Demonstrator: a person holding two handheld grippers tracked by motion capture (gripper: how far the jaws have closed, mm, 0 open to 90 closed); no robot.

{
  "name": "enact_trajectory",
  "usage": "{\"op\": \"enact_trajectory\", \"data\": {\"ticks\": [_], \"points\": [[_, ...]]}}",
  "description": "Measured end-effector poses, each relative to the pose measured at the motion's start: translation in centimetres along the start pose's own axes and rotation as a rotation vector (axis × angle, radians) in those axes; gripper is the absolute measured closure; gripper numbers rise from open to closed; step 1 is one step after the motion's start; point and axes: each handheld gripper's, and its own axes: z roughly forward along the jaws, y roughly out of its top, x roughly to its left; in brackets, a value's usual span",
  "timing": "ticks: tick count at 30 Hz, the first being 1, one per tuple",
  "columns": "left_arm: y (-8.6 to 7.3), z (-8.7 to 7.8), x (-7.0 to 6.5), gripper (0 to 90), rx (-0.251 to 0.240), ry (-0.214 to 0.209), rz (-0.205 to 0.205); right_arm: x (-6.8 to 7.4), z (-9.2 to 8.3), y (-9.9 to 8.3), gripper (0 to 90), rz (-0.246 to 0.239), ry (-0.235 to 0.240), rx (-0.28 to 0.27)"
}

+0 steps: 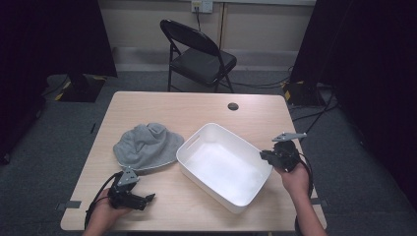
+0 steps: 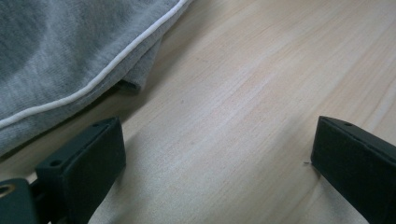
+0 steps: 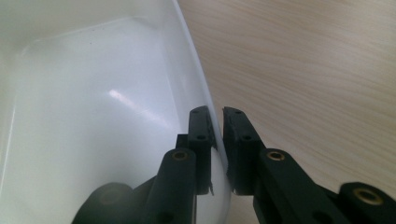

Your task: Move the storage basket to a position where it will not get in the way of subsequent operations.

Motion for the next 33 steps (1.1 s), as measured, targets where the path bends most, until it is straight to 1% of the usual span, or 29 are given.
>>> {"op": "enact_trajectory", "data": {"ticks": [4,9,12,13,15,18,23,27,29,30,31,32,33], "points": [[0.0,0.0,0.0,2.5,0.0,0.0,-0.001,-0.2,0.0,0.0,82.8,0.011,0.002,-0.014],[0.0,0.0,0.0,2.5,0.0,0.0,-0.002,-1.2,0.0,0.0,85.6,0.036,-0.009,-0.019],[0.0,0.0,0.0,2.5,0.0,0.0,-0.001,-2.3,0.0,-0.1,87.2,0.064,-0.012,-0.031],[0.0,0.0,0.0,2.5,0.0,0.0,-0.001,-2.7,-0.1,-0.1,87.5,0.064,-0.019,-0.033],[0.0,0.0,0.0,2.5,0.0,0.0,-0.001,-3.5,-0.1,0.0,87.8,0.082,-0.026,-0.032],[0.0,0.0,0.0,2.5,0.0,0.0,-0.001,-4.6,-0.1,0.3,87.8,0.092,-0.045,-0.021],[0.0,0.0,0.0,2.5,0.001,0.001,-0.001,-6.0,0.1,0.8,87.5,0.087,-0.076,0.0],[0.0,0.0,0.0,2.4,0.001,-0.001,-0.001,-7.2,0.2,0.9,87.5,0.121,-0.081,-0.005],[0.0,0.0,0.0,2.4,0.001,-0.001,-0.001,-7.6,0.1,0.9,87.3,0.129,-0.1,-0.008],[0.0,0.0,0.0,2.4,0.002,-0.001,-0.001,-7.7,0.1,0.9,86.6,0.135,-0.104,-0.014],[0.0,0.0,0.0,2.4,0.001,-0.001,-0.001,-7.8,0.2,0.8,85.9,0.138,-0.117,-0.018],[0.0,0.0,0.0,2.4,0.002,-0.001,0.0,-7.7,0.2,0.8,83.0,0.128,-0.131,-0.019],[0.0,0.0,0.0,2.4,0.002,-0.001,-0.001,-7.5,0.2,0.8,76.1,0.12,-0.139,-0.019]]}}
